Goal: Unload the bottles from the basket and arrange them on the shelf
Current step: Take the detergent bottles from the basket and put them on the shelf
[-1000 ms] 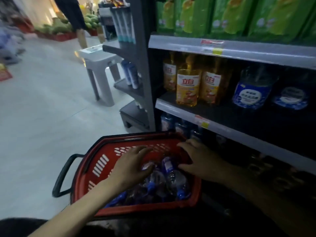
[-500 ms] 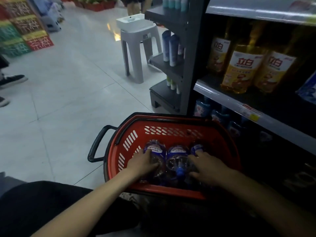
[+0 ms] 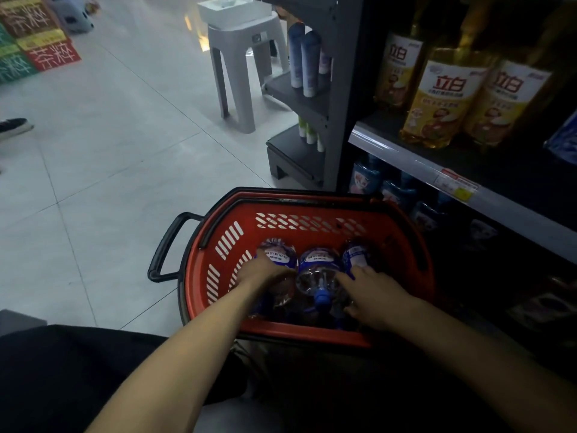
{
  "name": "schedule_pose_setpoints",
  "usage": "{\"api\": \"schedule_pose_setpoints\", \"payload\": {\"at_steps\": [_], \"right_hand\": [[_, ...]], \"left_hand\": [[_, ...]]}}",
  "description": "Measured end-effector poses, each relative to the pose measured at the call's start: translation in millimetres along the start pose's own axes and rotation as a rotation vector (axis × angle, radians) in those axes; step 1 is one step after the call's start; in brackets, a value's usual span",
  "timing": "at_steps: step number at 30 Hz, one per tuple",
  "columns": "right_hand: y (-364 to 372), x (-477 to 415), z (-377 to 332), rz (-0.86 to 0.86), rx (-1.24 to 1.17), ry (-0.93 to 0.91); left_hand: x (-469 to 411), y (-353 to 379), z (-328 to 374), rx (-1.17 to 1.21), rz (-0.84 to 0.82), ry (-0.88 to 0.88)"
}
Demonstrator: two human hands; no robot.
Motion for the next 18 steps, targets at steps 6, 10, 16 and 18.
{"api": "schedule_pose_setpoints", "payload": {"at_steps": [6,10,16,18], "right_hand": [[4,6,1,0.019,0.027,-0.025],[4,6,-1,0.011,0.034,-0.037],[1,2,-8,0.007,0.019,-0.037],[-3,-1,-13,0.013,0.015,-0.041]], "left_hand": [[-4,-2,-2,0.067,-0.087,-0.037],[0,-10,6,-0.049,-0.074,-0.056],[14,-36,25,-0.546,0.169,0.047],[30,-40,39,-0.824,0.280,0.171]]}}
Point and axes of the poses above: each hand's wrist, its own x-axis away from the middle knuckle, its own y-axis out of the palm, z = x × y, the point moved 7 cm from there along -x, towards the middle knuckle, and after that the axes turned 6 degrees about -x, right-handed, at the moved point
